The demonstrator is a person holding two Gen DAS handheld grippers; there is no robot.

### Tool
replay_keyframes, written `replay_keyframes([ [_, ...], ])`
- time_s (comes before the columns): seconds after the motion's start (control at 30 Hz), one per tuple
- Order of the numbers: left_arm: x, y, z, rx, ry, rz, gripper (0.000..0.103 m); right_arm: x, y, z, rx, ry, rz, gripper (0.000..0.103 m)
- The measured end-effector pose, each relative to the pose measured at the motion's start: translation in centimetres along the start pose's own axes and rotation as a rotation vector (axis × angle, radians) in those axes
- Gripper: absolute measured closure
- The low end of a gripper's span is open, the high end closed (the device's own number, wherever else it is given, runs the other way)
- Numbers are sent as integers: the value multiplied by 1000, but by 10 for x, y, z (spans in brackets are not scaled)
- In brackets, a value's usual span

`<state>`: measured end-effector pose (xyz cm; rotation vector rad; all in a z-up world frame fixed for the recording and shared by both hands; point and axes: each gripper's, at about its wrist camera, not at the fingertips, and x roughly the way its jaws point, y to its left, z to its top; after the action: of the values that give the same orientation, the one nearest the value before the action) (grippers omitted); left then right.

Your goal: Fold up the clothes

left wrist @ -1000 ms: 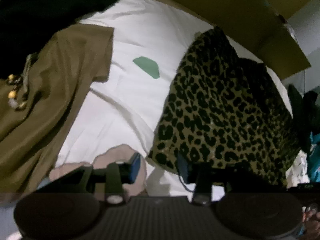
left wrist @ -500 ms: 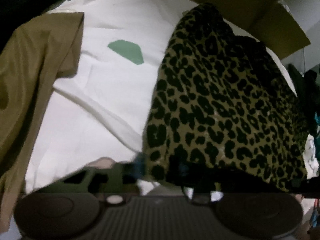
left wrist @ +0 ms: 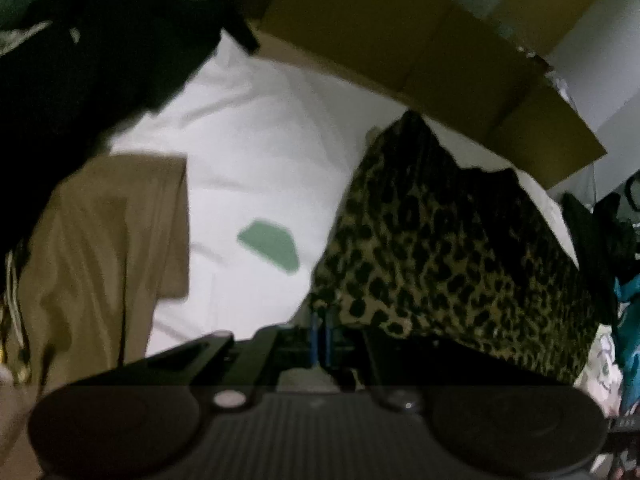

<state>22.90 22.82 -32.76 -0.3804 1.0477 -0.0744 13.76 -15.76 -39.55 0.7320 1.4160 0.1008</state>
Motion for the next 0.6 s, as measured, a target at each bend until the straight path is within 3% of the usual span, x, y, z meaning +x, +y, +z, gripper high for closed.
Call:
replay_keyframes([
  [0.17,0,-9,25,27,-21,-12,99,8,10,-8,-111,12,-8,48],
  [0.3,5,-14,37,50,-20,-16,99,14,30,-23,-350,-18,-76,48],
  [0.6,7,-14,39,58,-11,-21,99,40,48,-55,-655,-104,-230,52],
])
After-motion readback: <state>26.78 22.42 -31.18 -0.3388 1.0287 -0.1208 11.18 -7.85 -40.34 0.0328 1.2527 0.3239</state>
